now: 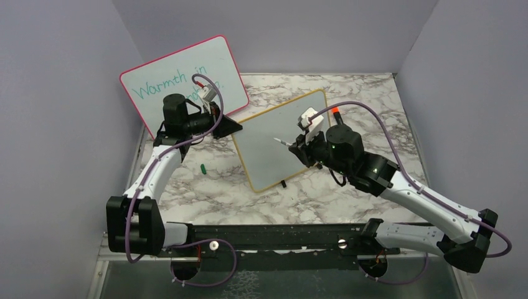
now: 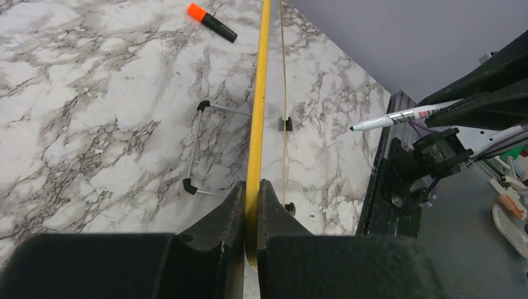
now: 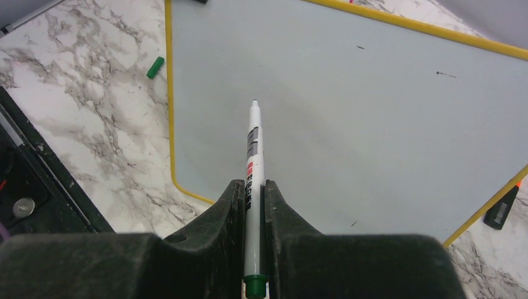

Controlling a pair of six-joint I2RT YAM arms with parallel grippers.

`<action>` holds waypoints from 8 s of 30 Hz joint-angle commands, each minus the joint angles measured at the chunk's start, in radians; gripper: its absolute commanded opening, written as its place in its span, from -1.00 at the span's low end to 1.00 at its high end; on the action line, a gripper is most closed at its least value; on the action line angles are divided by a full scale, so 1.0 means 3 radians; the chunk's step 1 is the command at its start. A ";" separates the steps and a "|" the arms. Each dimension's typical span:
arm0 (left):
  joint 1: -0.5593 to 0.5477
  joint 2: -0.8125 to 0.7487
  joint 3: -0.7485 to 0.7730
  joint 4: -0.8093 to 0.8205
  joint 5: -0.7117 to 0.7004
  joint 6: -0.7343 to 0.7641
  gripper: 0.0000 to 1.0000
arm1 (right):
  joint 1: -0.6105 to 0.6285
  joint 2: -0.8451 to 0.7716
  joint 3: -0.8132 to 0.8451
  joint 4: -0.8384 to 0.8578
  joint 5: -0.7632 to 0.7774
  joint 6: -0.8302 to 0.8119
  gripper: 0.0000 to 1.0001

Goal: Write a sentence on the whiteboard

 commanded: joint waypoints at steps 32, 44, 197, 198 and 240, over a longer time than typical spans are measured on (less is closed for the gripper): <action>-0.0017 -0.0132 -0.0174 -0.0089 -0.0455 0.0038 -1.00 | 0.1303 0.1017 0.0537 0.0480 0.1782 -0.0433 -0.99; -0.0035 -0.0146 -0.0173 -0.0091 -0.0452 0.0063 -1.00 | 0.1342 0.1471 0.0894 0.0492 0.2081 -0.0586 -0.99; -0.0105 -0.0115 -0.0110 -0.0248 -0.0442 0.0252 -1.00 | 0.1222 0.1954 0.1176 -0.0356 0.2184 -0.0250 -0.99; -0.0106 -0.0116 -0.0112 -0.0248 -0.0442 0.0252 -1.00 | 0.1222 0.1952 0.1167 -0.0376 0.2188 -0.0235 -1.00; -0.0115 -0.0065 -0.0107 -0.0262 -0.0391 0.0268 -1.00 | 0.1187 0.1926 0.1183 -0.0018 0.2350 -0.0512 -1.00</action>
